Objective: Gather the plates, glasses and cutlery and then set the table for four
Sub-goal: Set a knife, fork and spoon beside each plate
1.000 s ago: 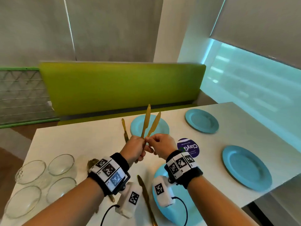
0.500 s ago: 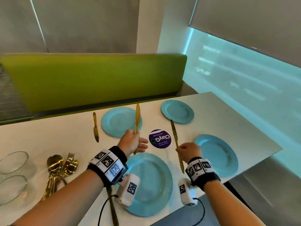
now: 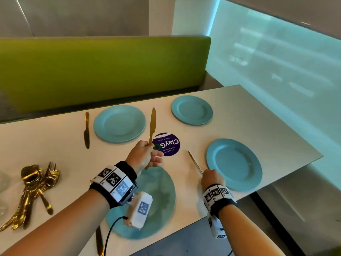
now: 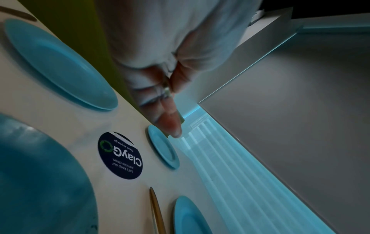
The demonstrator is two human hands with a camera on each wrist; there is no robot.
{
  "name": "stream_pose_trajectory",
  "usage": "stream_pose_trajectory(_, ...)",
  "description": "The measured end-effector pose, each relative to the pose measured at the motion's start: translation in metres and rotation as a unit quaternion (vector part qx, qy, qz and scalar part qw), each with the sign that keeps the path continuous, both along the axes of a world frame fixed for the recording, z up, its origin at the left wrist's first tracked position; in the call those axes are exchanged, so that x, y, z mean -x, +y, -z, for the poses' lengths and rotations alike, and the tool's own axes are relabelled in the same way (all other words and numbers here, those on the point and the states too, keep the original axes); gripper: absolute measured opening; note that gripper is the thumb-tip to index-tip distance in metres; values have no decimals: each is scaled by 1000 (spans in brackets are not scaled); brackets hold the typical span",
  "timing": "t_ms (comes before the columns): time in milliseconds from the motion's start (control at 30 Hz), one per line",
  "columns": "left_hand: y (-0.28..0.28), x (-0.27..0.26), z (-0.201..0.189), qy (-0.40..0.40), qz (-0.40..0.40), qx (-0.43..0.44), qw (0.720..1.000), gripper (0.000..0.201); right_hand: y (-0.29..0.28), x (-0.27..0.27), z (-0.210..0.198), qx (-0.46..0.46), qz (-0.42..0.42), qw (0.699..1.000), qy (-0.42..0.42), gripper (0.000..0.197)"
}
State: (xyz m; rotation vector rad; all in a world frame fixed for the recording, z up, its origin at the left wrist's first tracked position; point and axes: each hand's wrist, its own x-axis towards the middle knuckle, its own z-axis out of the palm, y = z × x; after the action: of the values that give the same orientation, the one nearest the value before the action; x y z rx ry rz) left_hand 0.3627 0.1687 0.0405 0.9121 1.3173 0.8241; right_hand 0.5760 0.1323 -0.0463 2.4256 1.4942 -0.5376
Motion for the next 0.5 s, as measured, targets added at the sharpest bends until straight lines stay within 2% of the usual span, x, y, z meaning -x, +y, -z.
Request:
stream_pose_trajectory(100, 1, 0, 0, 13, 0, -1, 1000, 21, -1, 0, 5, -4, -2, 1000, 5, 33)
stream_pose_trajectory(233, 4, -1, 0, 17, 5, -4, 1000, 11, -2, 1, 6, -8, 5, 1000, 11, 32)
stream_pose_trajectory(500, 3, 0, 3, 20, 21, -7, 1000, 13, -2, 6, 8, -34, 83, 995, 48, 35)
